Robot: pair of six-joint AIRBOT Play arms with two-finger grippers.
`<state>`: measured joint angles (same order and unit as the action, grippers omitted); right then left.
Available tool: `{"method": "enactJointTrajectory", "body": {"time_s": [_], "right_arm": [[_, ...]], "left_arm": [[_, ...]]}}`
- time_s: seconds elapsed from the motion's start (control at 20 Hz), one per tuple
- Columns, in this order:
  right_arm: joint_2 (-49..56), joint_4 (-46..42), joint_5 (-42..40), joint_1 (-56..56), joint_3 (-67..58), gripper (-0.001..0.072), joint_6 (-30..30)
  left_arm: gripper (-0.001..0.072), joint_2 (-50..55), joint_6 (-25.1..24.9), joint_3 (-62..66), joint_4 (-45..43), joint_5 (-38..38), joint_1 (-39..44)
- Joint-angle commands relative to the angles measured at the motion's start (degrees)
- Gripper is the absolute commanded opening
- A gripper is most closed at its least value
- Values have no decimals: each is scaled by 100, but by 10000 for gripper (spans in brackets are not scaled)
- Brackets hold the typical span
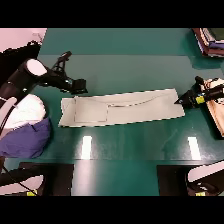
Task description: Fold the shirts.
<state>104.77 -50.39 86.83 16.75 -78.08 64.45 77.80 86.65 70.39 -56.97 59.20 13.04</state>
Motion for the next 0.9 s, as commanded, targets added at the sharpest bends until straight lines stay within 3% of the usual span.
{"method": "enactJointTrajectory", "body": {"time_s": [0.0,0.05,0.25,0.4,0.55,0.85], "right_arm": [[96,269,-28,-321,-162,61,-254],[24,264,-28,-382,-247,16,-361],[-549,293,291,-468,-603,15,-319],[-1213,374,463,-686,-863,15,-9],[-1784,1123,468,-1023,-1172,15,186],[-2068,1388,463,-2039,-2017,15,612]], "left_arm": [[24,315,192,9,101,-424,605],[24,496,190,9,195,-468,804],[24,1204,186,105,726,-1019,1379],[24,1768,186,601,933,-1016,1714],[24,2232,186,1147,925,-1025,2057],[24,2798,317,1517,1025,-1084,2262]]}}
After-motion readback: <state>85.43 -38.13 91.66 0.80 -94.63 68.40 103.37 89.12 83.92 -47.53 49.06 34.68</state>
